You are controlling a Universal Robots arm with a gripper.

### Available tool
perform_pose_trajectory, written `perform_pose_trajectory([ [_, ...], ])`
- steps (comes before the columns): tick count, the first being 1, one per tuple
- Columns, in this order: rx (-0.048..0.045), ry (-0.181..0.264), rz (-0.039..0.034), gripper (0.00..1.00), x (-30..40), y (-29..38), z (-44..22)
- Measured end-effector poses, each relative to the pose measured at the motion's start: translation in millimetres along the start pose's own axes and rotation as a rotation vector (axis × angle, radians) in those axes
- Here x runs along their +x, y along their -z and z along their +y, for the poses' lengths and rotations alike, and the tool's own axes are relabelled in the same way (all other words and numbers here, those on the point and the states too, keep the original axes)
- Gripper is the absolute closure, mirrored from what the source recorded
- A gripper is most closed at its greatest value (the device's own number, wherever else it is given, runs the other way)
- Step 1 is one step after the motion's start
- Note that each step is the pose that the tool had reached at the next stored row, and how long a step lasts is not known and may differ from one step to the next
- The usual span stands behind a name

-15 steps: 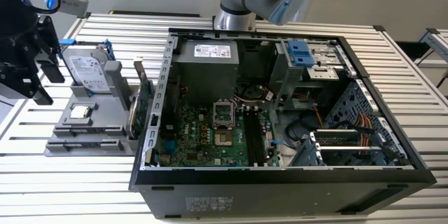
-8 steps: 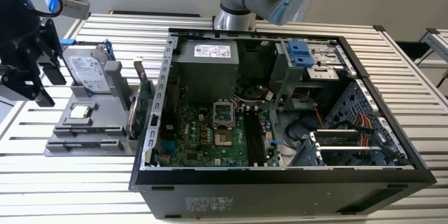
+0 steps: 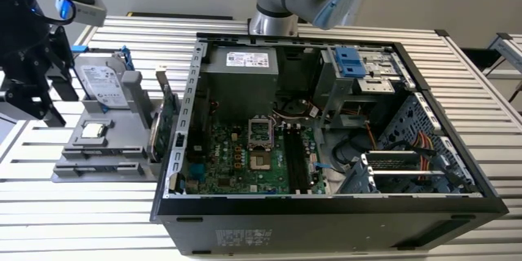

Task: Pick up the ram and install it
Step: 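Pick up the ram and move it above insertion slot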

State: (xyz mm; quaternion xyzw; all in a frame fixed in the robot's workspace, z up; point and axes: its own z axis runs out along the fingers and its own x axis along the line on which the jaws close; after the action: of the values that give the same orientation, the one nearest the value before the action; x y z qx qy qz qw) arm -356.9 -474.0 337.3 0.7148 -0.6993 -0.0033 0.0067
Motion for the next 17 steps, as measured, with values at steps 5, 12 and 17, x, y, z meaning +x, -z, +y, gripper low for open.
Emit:
perform_pose_trajectory([
  [5,0.0022,0.000,0.0020,0.00,-1.0,-3.5,0.0],
  [12,0.0060,-0.001,0.0055,0.00,-2.5,-8.7,-0.2],
  [17,0.0058,-0.014,0.0068,0.00,-3.2,-12.3,-0.2],
])
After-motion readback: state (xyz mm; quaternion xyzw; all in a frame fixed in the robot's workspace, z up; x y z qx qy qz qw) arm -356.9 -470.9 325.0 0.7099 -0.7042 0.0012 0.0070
